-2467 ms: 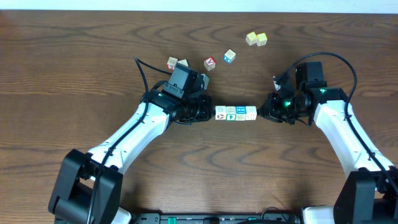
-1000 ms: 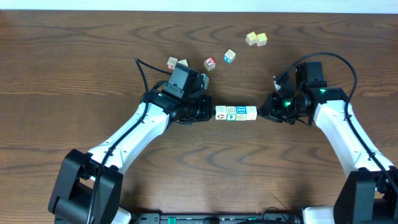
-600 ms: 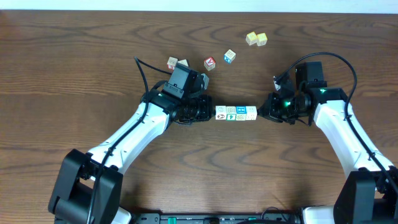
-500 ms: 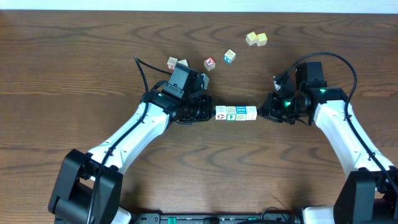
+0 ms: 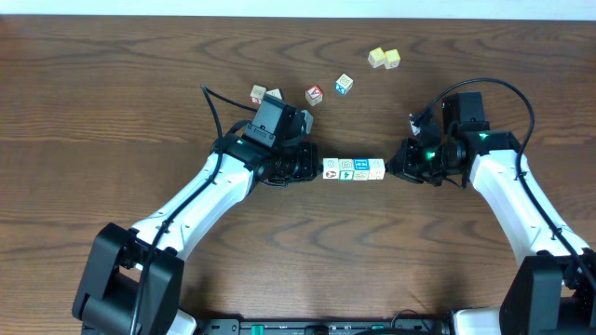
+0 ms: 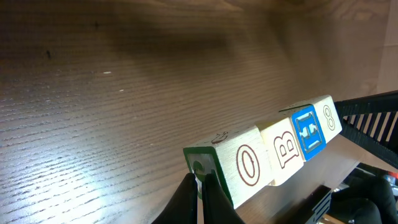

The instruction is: Lift 4 blocks

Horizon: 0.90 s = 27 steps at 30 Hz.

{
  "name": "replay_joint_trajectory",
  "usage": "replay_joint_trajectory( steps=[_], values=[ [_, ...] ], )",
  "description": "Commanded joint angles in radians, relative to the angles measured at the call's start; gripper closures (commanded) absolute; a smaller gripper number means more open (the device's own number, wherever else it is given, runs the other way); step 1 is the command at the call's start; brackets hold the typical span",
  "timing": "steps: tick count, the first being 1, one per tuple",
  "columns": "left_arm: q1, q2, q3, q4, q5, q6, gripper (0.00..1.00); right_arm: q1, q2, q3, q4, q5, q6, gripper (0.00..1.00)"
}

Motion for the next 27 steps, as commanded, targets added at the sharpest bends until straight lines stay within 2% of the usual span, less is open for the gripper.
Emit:
replay_joint_trajectory(
  steps=[1,27],
  values=[
    [-0.040,-0.017,0.006,0.026,0.140,-0.008,0.92,0.064,-0.019,0.026,0.003,-0.199,0.006,0.99],
    [-0.040,-0.017,0.006,0.025,0.133,-0.011,0.93,0.114,-0.019,0.026,0.030,-0.158,0.025,0.99]
  ],
)
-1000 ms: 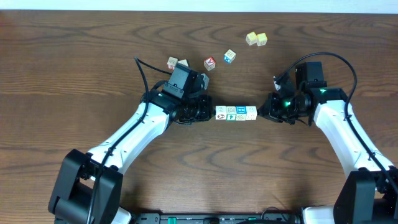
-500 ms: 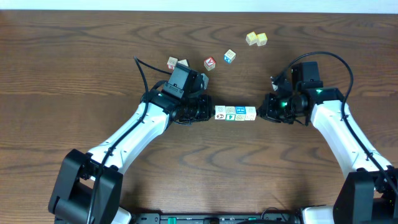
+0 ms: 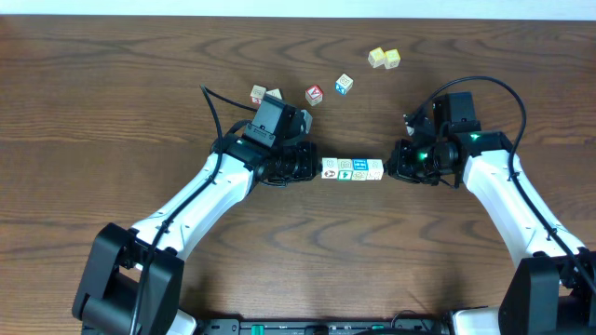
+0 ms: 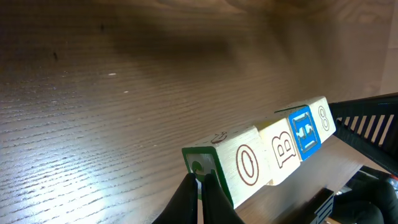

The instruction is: Lift 4 blocks

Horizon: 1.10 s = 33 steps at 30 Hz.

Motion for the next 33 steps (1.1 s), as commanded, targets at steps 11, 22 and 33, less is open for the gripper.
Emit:
replay_joint_trajectory(
  steps=[11,22,33],
  values=[
    [-0.040,-0.015,0.006,0.025,0.133,-0.009,0.93,0.069,-0.017,0.025,0.014,-0.215,0.021,0.99],
    [-0.040,-0.015,0.006,0.026,0.126,-0.010,0.93,0.069,-0.015,0.025,0.019,-0.215,0.021,0.99],
    [-0.040,-0.014,0.006,0.025,0.114,-0.009,0.93,0.069,0.014,0.025,0.029,-0.216,0.021,0.99]
  ],
)
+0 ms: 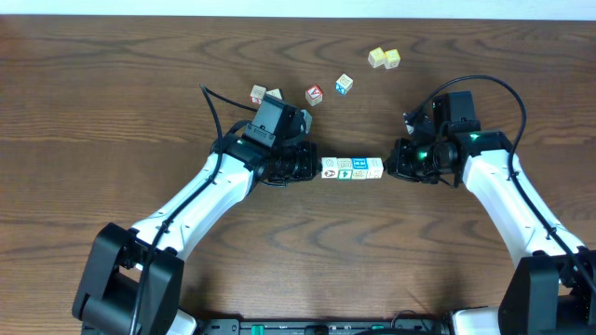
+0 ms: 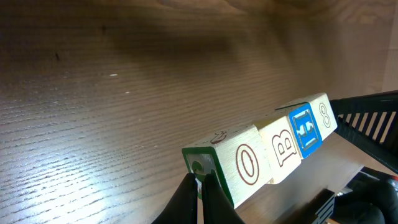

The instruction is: Lift 4 blocks

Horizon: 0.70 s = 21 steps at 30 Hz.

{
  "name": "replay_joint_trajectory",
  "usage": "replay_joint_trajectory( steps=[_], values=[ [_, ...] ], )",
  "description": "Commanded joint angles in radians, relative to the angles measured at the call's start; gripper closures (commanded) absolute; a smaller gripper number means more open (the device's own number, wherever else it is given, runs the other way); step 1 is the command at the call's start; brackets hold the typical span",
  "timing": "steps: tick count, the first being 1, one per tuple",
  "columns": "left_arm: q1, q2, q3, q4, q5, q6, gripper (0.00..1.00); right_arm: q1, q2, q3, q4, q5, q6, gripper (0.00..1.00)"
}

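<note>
Four letter blocks form one straight row (image 1: 353, 168) in the middle of the table. My left gripper (image 1: 315, 167) is shut, and its tips press on the row's left end. In the left wrist view the fingertips (image 2: 199, 180) touch the green end face (image 2: 202, 167), with the O block (image 2: 245, 165), B block (image 2: 285, 149), blue block (image 2: 305, 130) and 8 block (image 2: 324, 115) lined up beyond. My right gripper (image 1: 389, 168) is shut against the row's right end. Whether the row rests on the wood or hangs just above it cannot be told.
Loose blocks lie behind the row: a pair (image 1: 264, 94) by the left wrist, a red one (image 1: 315, 94), a blue one (image 1: 345, 84) and two yellow ones (image 1: 384, 58). A black cable (image 1: 212, 102) loops up behind the left arm.
At the oldest moment my left gripper was shut against the row's left end and my right gripper stood a small gap off the right end. A second later the right gripper had moved left onto the row. Both have stayed pressed on it since.
</note>
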Motion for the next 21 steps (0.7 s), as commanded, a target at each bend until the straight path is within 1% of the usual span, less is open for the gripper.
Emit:
replay_joint_trajectory(
  steps=[1,16,21],
  values=[
    [-0.040,-0.014,0.006,0.025,0.117,-0.009,0.93,0.068,0.010,0.026,0.012,-0.219,0.020,0.99],
    [-0.040,-0.012,0.006,0.026,0.106,-0.009,0.93,0.068,0.010,0.026,0.016,-0.218,0.021,0.99],
    [-0.040,0.017,0.006,0.025,0.100,-0.014,0.93,0.068,0.010,0.026,0.016,-0.218,0.020,0.99]
  ],
)
